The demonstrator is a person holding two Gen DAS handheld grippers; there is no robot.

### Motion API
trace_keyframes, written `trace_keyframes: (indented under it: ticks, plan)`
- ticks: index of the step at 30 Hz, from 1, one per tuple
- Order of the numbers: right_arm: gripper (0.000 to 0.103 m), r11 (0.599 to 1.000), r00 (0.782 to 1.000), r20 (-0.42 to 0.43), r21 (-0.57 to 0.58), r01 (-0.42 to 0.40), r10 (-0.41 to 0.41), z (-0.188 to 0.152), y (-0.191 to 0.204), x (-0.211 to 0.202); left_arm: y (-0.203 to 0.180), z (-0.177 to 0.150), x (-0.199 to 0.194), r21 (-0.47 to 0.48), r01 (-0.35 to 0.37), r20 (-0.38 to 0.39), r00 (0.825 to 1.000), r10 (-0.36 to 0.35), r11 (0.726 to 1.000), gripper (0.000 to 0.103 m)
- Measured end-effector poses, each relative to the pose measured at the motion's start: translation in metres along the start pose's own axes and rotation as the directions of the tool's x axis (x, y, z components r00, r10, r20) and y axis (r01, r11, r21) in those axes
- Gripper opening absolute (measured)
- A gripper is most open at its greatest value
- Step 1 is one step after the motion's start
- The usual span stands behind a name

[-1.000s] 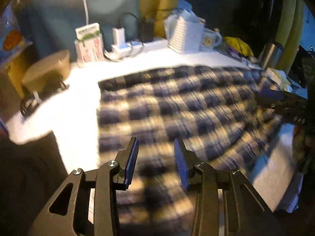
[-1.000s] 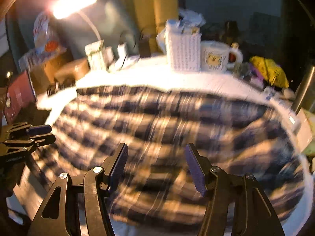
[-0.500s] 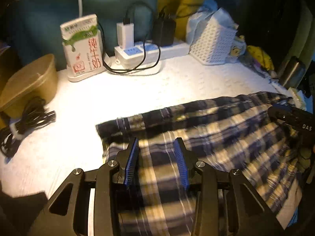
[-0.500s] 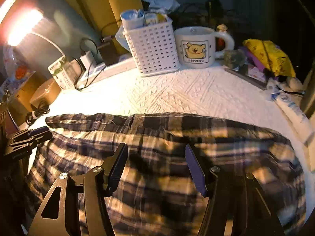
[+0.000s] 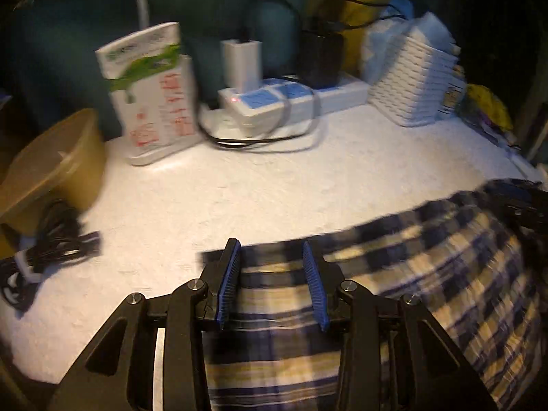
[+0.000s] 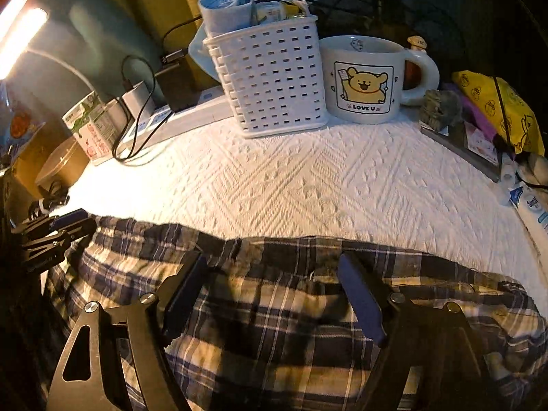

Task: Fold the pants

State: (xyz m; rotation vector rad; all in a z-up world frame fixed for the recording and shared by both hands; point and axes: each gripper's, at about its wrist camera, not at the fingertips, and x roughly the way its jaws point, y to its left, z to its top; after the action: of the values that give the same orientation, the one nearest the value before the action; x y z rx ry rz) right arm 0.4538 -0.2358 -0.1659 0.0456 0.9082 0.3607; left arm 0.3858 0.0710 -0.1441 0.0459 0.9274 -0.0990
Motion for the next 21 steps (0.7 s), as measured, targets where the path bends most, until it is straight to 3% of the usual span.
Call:
trace_keyframes:
  ticks: [6, 11, 15, 21]
  plan:
    - [0.081, 0.999, 0.995, 0.092, 0.012, 0.046, -0.047, -0.004, -0.003, -0.04, 0.006, -0.006, -0.039, -0.034, 0.002, 0.042, 0.999, 0.0, 0.999, 0.037]
    - [0.081, 0.998, 0.993, 0.102, 0.011, 0.061, -0.061, -0.027, -0.011, -0.073, -0.029, -0.029, -0.079, 0.015, 0.087, 0.072, 0.994, -0.088, 0.996, 0.037]
    - [0.081, 0.997, 0.993, 0.082, 0.0, 0.08, -0.079, -0.056, -0.018, -0.084, -0.067, -0.053, -0.095, 0.042, 0.173, 0.056, 0.983, -0.175, 0.984, 0.037]
    - [0.08, 0.982, 0.982, 0.069, -0.062, 0.178, -0.174, -0.097, -0.022, -0.077, -0.112, -0.088, -0.079, 0.041, 0.152, -0.031, 0.988, -0.151, 0.988, 0.037]
